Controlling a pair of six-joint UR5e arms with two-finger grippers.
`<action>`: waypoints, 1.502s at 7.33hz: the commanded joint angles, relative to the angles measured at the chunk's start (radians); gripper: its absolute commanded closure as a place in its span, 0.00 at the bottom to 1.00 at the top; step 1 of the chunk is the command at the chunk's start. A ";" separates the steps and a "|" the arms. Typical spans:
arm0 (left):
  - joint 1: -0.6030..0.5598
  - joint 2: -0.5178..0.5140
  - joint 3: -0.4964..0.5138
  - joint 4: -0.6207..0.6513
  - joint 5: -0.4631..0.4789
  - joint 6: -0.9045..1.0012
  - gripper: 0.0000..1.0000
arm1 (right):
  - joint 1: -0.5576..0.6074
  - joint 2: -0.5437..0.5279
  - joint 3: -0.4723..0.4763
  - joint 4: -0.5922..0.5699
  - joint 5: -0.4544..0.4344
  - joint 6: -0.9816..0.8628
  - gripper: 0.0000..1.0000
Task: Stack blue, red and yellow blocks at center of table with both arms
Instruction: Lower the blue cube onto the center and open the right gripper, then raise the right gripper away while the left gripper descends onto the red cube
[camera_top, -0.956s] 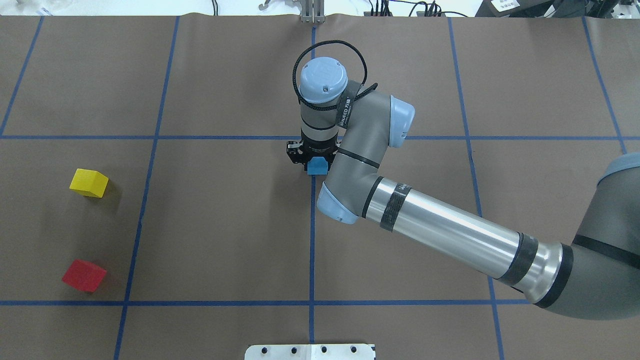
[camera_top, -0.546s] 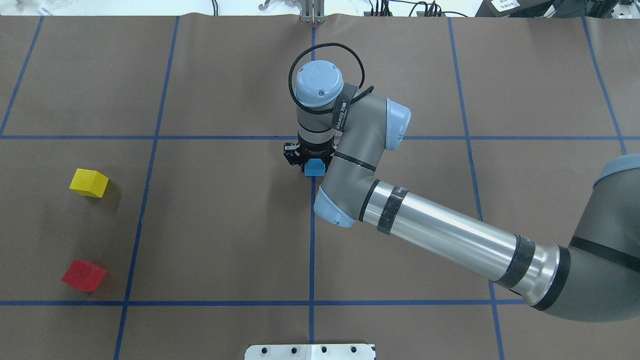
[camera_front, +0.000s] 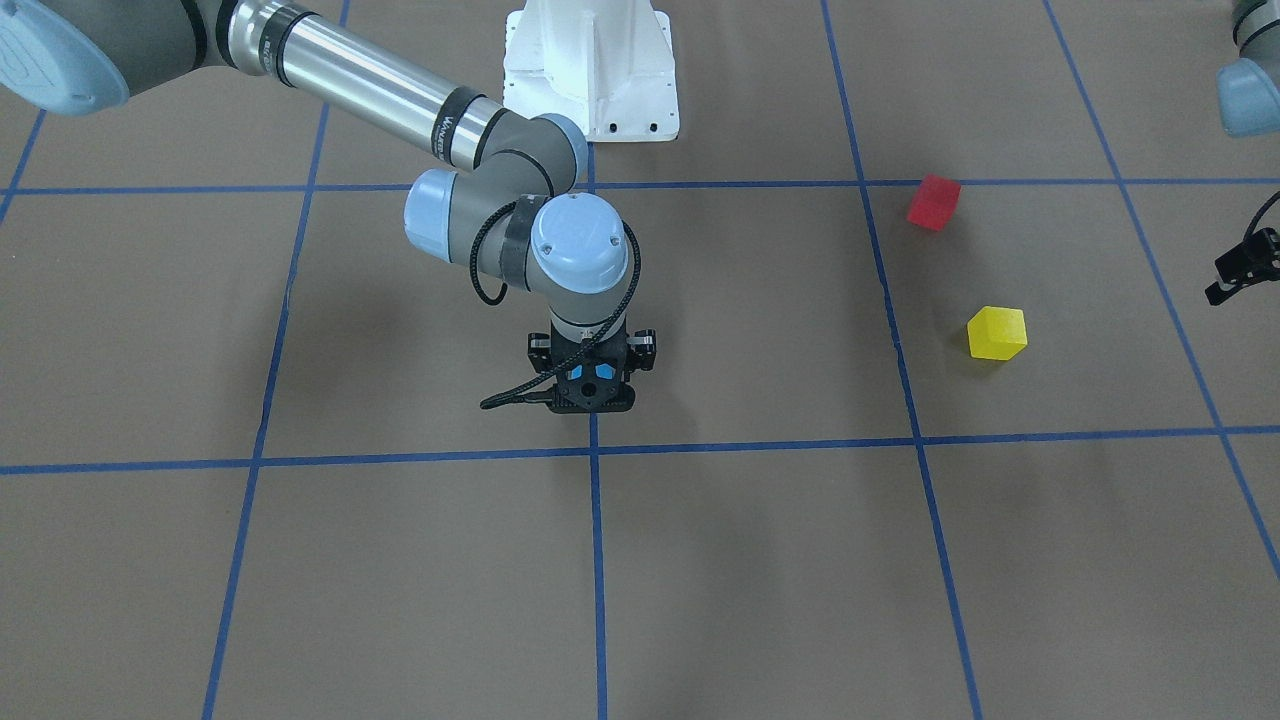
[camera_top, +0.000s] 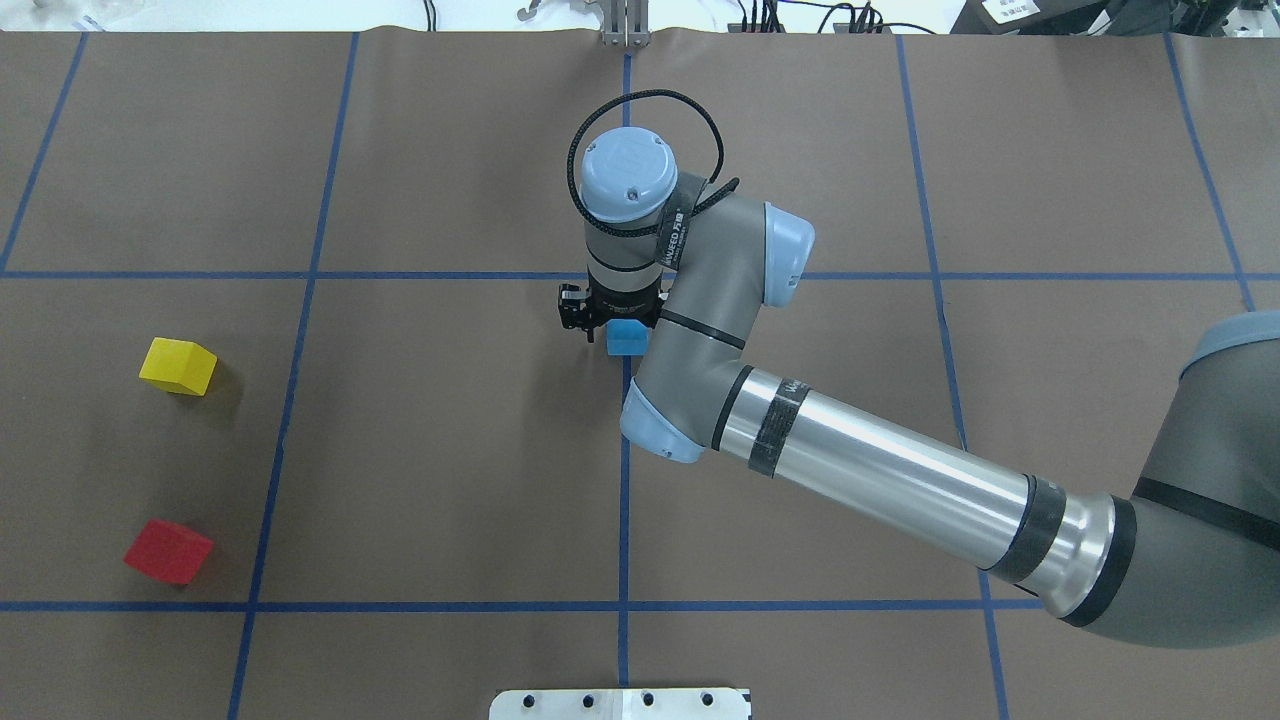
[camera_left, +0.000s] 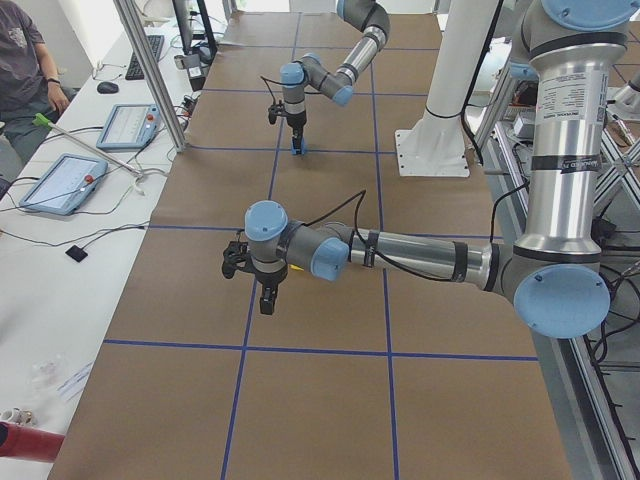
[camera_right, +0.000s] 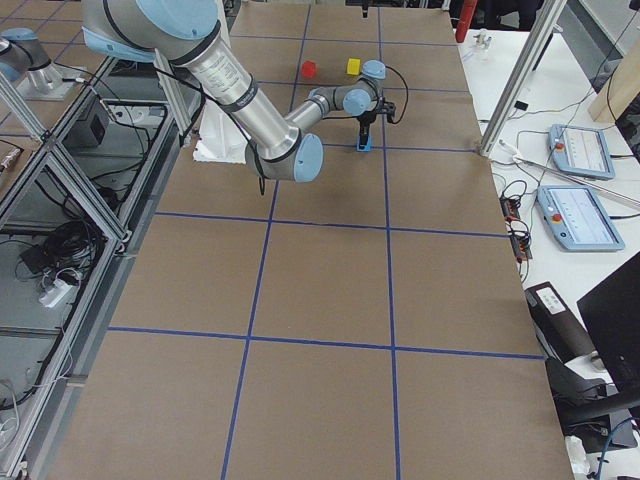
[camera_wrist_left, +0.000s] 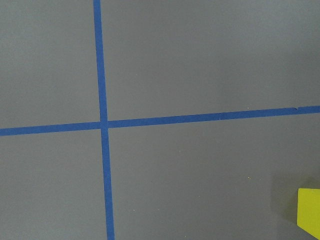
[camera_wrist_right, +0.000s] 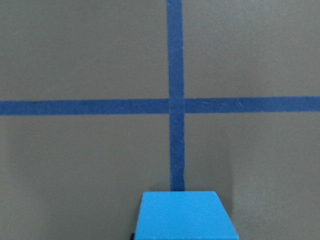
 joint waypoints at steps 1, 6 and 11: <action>0.064 -0.033 -0.036 0.001 0.020 -0.176 0.00 | 0.038 -0.028 0.093 -0.012 0.077 0.000 0.00; 0.573 0.111 -0.400 -0.019 0.265 -0.540 0.02 | 0.180 -0.592 0.678 -0.049 0.107 -0.146 0.00; 0.779 0.370 -0.428 -0.387 0.364 -0.544 0.00 | 0.236 -0.695 0.712 -0.017 0.102 -0.145 0.00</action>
